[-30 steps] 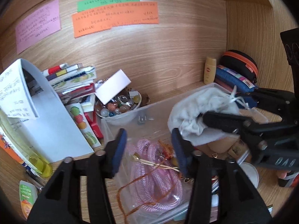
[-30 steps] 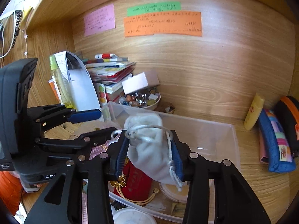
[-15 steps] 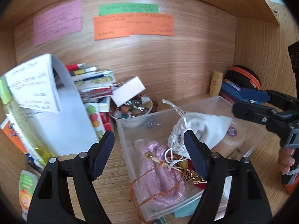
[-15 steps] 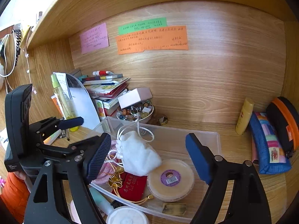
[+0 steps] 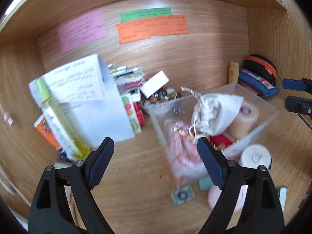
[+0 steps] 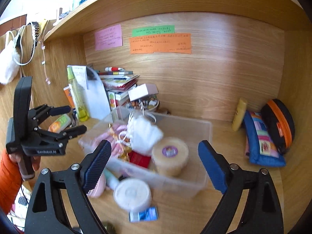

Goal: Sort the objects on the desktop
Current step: 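Open the left tool over the box while the right tool releases the cloth bag, then grasp the seashell with the left tool while the right tool grasps the green pump bottle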

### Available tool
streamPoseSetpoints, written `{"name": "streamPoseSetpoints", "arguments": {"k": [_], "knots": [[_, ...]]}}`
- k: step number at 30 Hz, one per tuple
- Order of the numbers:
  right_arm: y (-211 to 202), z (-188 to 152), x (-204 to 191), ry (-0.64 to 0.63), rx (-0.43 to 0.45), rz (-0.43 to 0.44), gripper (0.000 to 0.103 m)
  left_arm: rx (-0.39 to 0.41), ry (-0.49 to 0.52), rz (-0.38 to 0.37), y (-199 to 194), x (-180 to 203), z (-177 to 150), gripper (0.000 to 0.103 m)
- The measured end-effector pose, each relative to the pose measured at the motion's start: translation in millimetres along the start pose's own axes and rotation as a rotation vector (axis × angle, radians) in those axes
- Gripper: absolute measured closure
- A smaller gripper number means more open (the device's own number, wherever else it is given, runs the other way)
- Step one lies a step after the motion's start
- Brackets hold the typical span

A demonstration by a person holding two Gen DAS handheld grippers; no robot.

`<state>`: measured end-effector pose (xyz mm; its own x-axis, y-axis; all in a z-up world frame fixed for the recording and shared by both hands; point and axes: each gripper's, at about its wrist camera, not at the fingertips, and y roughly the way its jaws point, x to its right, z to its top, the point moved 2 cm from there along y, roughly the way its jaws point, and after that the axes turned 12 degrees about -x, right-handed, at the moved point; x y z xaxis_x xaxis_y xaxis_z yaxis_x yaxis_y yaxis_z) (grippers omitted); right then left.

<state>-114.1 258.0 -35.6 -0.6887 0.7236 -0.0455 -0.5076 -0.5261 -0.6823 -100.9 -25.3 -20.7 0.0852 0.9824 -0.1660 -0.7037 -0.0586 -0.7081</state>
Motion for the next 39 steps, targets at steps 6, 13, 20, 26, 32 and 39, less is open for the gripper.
{"name": "streamPoseSetpoints", "arguments": {"k": [6,13,20,26,32,39], "knots": [[-9.5,-36.8,-9.2,0.001,-0.043,0.030,0.014,-0.027,-0.071,-0.053,-17.6,-20.3,-35.9,0.009],[-1.1,-74.5,-35.7,-0.061,-0.123,0.065,0.014,-0.057,-0.074,0.010,-33.0,-29.3,-67.3,0.009],[6.7,-97.5,-58.4,-0.083,-0.160,0.173,0.014,-0.127,-0.074,-0.049,-35.9,-20.5,-98.5,0.009],[10.4,-107.7,-79.0,-0.142,-0.187,0.186,0.014,-0.188,-0.046,-0.109,-23.3,0.4,-117.1,0.009],[22.9,-116.1,-81.9,-0.144,-0.235,0.180,0.014,-0.230,-0.023,-0.177,-7.5,18.1,-121.4,0.023],[30.2,-116.3,-74.2,-0.098,-0.247,0.199,0.021,-0.241,-0.031,-0.197,0.5,24.7,-121.5,0.034]]}}
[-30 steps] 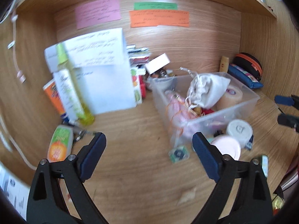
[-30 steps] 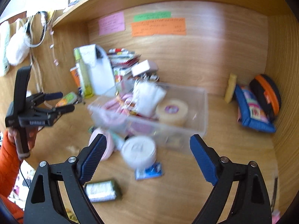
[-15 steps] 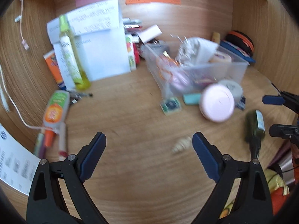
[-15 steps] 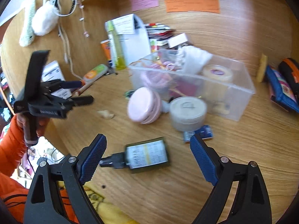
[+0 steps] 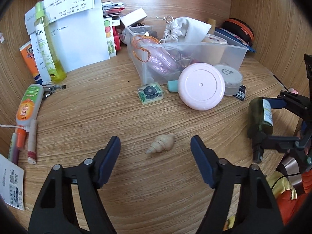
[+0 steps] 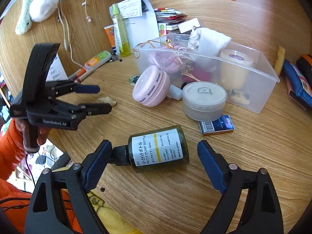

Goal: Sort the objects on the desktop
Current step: 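Grasp the seashell with the left tool while the right tool grasps the green pump bottle, then carry the seashell and green pump bottle over the clear box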

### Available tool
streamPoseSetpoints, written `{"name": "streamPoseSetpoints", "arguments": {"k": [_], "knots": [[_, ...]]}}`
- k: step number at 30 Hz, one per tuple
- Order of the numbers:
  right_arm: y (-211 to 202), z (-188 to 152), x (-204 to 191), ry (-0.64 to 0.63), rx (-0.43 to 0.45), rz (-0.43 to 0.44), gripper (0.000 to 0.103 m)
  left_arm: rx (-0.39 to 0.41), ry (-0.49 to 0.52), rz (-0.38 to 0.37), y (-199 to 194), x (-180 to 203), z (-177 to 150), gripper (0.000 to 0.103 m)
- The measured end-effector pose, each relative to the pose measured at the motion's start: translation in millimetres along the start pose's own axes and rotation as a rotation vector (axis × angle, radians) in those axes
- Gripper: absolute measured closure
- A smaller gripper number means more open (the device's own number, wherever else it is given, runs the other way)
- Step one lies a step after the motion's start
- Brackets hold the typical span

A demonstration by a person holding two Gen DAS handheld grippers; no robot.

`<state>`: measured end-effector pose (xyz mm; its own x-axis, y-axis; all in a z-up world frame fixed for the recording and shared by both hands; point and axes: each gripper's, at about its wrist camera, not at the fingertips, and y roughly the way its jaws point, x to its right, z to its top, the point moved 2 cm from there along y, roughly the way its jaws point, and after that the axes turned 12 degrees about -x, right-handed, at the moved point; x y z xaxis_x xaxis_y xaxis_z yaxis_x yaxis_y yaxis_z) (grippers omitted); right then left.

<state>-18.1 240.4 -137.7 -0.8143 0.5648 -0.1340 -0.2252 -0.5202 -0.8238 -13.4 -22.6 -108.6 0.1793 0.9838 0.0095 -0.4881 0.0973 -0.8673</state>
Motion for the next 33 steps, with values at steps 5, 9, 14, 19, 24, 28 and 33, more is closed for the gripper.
{"name": "streamPoseSetpoints", "arguments": {"k": [5,9,14,19,24,28,33], "knots": [[0.1,0.9,6.1,0.035,0.010,0.028,0.030,-0.031,0.014,-0.009,1.5,3.7,-0.5,0.059],[-1.3,-1.7,7.4,0.040,0.019,0.023,0.030,-0.031,0.020,0.007,3.0,6.2,0.3,0.060],[-4.8,-4.7,9.6,0.038,0.026,0.003,0.030,-0.025,0.035,-0.006,4.8,10.0,3.4,0.071],[-13.9,-4.6,17.5,0.059,0.046,0.007,0.030,-0.021,0.069,-0.003,3.2,15.5,2.8,0.083],[-13.9,-1.5,26.9,0.089,0.044,0.019,0.030,-0.008,0.047,-0.001,0.2,13.1,3.3,0.083],[-17.1,3.4,32.6,0.102,0.053,0.011,0.030,0.030,0.033,-0.003,-13.0,10.6,8.1,0.083],[-35.1,16.1,41.4,0.104,0.104,-0.034,0.030,0.110,0.043,-0.013,-34.4,11.5,18.1,0.083]]}}
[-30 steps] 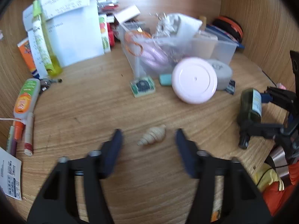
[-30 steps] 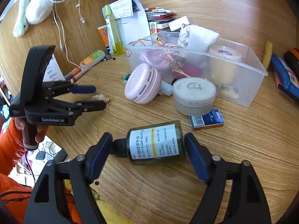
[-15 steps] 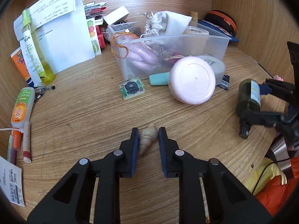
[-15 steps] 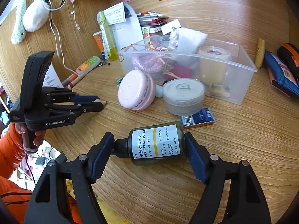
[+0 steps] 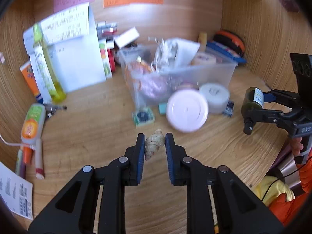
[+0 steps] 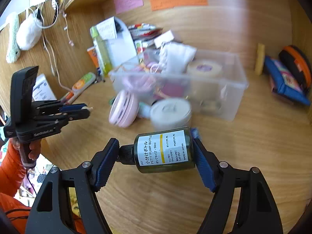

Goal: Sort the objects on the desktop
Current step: 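Carry the seashell and green pump bottle over the clear box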

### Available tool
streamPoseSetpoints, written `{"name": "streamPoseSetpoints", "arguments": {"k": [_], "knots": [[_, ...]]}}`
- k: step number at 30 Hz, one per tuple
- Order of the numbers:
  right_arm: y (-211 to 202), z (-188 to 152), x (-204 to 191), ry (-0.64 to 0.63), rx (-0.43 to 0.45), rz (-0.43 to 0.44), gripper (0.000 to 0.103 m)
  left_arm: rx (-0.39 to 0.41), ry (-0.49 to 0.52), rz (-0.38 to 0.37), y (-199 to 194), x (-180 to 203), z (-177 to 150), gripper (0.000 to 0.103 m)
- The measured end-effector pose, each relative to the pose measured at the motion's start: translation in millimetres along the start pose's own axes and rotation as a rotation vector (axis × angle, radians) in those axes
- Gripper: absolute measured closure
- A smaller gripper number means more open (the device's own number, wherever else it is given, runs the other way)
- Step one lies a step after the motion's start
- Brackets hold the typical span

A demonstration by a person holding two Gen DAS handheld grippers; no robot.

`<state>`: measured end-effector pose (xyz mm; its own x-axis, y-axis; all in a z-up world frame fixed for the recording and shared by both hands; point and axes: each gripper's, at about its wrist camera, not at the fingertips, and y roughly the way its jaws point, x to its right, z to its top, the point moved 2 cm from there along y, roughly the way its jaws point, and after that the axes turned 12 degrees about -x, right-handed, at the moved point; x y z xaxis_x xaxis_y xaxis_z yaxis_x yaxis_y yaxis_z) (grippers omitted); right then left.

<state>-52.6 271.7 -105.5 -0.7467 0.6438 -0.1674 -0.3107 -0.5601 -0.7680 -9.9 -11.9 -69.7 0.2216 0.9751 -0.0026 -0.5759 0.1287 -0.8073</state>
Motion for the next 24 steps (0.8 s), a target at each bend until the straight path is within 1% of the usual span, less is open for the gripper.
{"name": "streamPoseSetpoints", "arguments": {"k": [7,12,17,18,20,24], "knots": [[-20.9,17.5,15.3,0.013,0.063,-0.041,0.030,0.068,-0.010,-0.017,-9.4,-0.1,21.1,0.083],[-23.3,24.5,27.3,0.049,0.073,-0.054,0.030,0.098,-0.013,-0.040,-9.0,2.2,34.3,0.083],[-22.7,33.5,36.4,0.071,0.072,-0.076,0.030,0.126,-0.013,-0.077,-5.5,5.1,48.5,0.083],[-22.4,36.0,37.4,0.073,0.073,-0.078,0.030,0.132,-0.019,-0.093,-4.9,4.5,52.2,0.083],[-21.3,41.1,39.6,0.076,0.074,-0.073,0.030,0.132,-0.024,-0.133,-2.9,3.2,58.8,0.083],[-17.8,54.1,41.8,0.073,0.083,-0.080,0.030,0.127,-0.022,-0.129,2.5,0.3,73.5,0.083]]}}
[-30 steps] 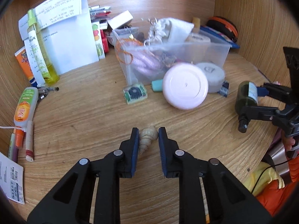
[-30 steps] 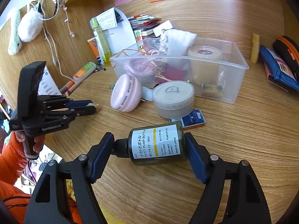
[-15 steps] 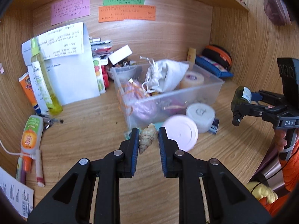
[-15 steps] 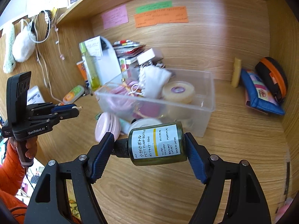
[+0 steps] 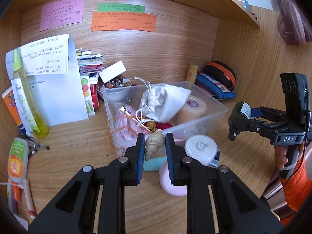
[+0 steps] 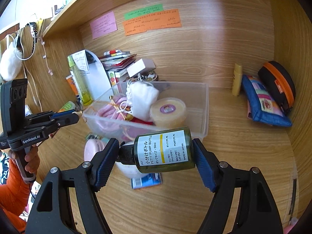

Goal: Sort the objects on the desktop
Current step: 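Carry the seashell and green pump bottle over the clear box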

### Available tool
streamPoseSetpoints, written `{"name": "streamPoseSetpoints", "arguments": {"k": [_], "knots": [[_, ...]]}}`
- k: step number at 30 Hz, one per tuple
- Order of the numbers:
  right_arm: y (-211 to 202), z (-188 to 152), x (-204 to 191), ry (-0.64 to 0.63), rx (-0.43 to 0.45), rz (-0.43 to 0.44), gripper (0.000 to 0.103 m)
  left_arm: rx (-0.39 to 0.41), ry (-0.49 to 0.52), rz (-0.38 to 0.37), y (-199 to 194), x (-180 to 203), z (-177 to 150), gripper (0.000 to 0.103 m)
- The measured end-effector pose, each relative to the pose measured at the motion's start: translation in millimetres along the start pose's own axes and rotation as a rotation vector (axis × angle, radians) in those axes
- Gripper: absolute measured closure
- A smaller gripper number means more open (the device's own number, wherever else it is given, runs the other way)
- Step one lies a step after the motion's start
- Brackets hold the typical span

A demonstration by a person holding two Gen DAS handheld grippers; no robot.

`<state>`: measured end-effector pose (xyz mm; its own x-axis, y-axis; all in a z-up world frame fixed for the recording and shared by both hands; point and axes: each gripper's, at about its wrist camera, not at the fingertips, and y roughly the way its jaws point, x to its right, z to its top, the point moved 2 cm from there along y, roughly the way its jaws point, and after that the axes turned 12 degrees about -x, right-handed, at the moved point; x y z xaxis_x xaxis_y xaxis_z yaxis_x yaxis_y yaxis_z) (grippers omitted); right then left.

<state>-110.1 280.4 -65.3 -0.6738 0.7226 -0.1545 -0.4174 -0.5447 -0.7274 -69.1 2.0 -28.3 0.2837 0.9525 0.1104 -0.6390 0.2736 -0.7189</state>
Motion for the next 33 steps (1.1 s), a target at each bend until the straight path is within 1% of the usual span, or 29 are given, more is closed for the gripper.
{"name": "streamPoseSetpoints", "arguments": {"k": [3,8,11,20,24,30,33], "knots": [[4.3,12.2,0.5,0.004,0.004,0.010,0.030,0.006,-0.007,-0.016,0.9,-3.9,10.2,0.083],[10.0,33.9,-3.2,-0.011,0.024,0.011,0.030,0.038,-0.007,0.000,-0.3,-9.1,28.2,0.083],[17.0,48.0,-7.3,-0.035,0.035,-0.002,0.030,0.045,-0.014,-0.009,2.2,-12.8,37.1,0.083],[37.7,86.3,-20.0,-0.073,0.031,-0.011,0.030,0.048,-0.032,0.028,16.4,-24.3,55.9,0.083],[46.1,84.9,-26.3,-0.077,0.033,0.017,0.030,0.054,-0.026,0.041,24.9,-24.0,56.1,0.083],[62.7,74.8,-39.8,-0.137,0.008,-0.011,0.030,0.019,-0.026,0.047,46.9,-27.8,51.7,0.083],[69.9,70.9,-45.5,-0.171,-0.005,-0.035,0.030,0.020,-0.038,0.066,50.6,-32.2,49.6,0.083]]}}
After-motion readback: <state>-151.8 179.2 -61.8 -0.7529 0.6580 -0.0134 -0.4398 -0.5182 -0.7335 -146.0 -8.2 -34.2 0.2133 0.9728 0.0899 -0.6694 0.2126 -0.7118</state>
